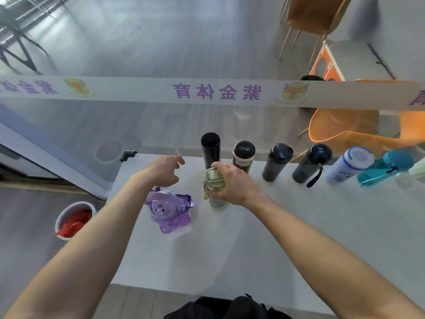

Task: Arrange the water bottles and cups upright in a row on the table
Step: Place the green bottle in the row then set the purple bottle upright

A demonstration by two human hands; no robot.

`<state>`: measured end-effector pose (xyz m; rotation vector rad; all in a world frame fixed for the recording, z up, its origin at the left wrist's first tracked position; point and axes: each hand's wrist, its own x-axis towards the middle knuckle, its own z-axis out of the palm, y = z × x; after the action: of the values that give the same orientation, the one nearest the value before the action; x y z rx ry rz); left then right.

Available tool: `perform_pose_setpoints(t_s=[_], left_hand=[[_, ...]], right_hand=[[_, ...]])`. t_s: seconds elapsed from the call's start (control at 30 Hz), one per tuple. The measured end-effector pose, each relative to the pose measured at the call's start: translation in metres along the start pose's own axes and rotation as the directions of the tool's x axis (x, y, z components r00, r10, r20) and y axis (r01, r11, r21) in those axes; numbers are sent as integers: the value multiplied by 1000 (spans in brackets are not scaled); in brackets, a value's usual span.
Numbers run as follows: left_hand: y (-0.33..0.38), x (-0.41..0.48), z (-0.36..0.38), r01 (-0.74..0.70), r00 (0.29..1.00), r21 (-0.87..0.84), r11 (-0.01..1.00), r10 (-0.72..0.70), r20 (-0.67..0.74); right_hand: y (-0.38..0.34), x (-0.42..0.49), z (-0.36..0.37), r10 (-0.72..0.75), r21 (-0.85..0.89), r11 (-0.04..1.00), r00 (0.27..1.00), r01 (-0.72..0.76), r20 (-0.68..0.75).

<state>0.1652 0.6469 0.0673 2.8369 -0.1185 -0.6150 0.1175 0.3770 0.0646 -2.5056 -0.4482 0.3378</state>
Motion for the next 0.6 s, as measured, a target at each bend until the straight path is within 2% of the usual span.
perform_pose_setpoints(t_s=[0.17, 0.37, 0.6], left_hand=[[-23, -40, 5, 47, 988, -22, 999, -50, -146], [-65, -42, -8, 57, 988, -68, 996, -66, -142], [-118, -2, -33, -14, 995, -7, 1000, 13, -99]], right_hand=[[-8, 4, 6, -16, -42, 999, 999, 14, -51], [-47, 28, 9, -45, -28, 999, 989, 42, -140], [-98, 92, 21, 32, 18, 999, 980, -29, -199]])
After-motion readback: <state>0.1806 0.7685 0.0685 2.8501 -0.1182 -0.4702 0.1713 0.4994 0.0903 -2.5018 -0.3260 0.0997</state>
